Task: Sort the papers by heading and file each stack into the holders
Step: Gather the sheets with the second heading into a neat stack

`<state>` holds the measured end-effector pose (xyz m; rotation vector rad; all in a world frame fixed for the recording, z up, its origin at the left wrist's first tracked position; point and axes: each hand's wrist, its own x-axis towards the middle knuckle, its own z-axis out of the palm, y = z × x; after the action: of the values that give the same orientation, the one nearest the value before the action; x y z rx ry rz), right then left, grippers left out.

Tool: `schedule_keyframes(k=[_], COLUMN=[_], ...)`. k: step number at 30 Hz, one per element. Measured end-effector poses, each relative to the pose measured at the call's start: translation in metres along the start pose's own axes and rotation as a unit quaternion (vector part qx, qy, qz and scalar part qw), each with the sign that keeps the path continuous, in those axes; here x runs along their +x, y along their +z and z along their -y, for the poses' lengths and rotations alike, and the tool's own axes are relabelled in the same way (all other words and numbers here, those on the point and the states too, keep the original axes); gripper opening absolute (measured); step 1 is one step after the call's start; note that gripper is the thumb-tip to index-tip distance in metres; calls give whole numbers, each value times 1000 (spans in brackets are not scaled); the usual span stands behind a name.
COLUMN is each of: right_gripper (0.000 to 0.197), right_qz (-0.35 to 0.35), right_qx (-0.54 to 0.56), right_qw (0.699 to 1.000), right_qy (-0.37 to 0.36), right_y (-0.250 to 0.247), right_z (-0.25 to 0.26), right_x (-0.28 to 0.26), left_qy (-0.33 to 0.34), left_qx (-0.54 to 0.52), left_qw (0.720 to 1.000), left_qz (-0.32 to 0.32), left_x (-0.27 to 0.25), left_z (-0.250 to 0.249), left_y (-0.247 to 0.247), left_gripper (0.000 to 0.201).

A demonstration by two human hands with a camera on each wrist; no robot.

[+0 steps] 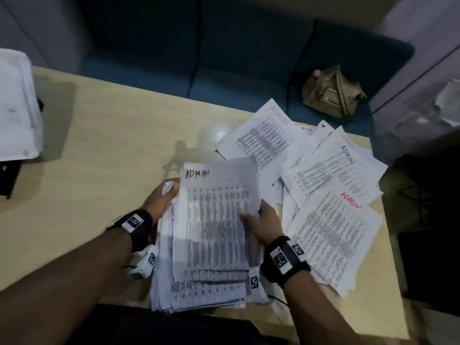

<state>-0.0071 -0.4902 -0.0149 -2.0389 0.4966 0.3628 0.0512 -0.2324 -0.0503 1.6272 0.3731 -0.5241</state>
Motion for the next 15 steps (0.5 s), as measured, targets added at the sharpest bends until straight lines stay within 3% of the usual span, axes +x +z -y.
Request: schedule_keyframes(k=[2,5,8,10,15], right_gripper=[27,49,66,64,52], right_qz=[50,66,-21,-70,0], right_qx=[-70,-142,-233,-251,-169], right_qw=[996,988,972,965,986], right_qy=[2,-4,-32,-6,12], right_y=[20,26,20,13,17], right_z=[-1,-3,3,8,18], right_x=[-2,5,20,30,49], left_qy=[-29,-6,25,39,40], left_qx=[-28,-19,42,56,36], left_qw=[999,1000,999,998,998], left_qz=[0,2,9,10,11], left_x=[-1,-4,3,5,10], left_z=[1,-5,-1,2,7], left_y=[1,1,-2,-3,-11], left_gripper=[47,21,55,59,59])
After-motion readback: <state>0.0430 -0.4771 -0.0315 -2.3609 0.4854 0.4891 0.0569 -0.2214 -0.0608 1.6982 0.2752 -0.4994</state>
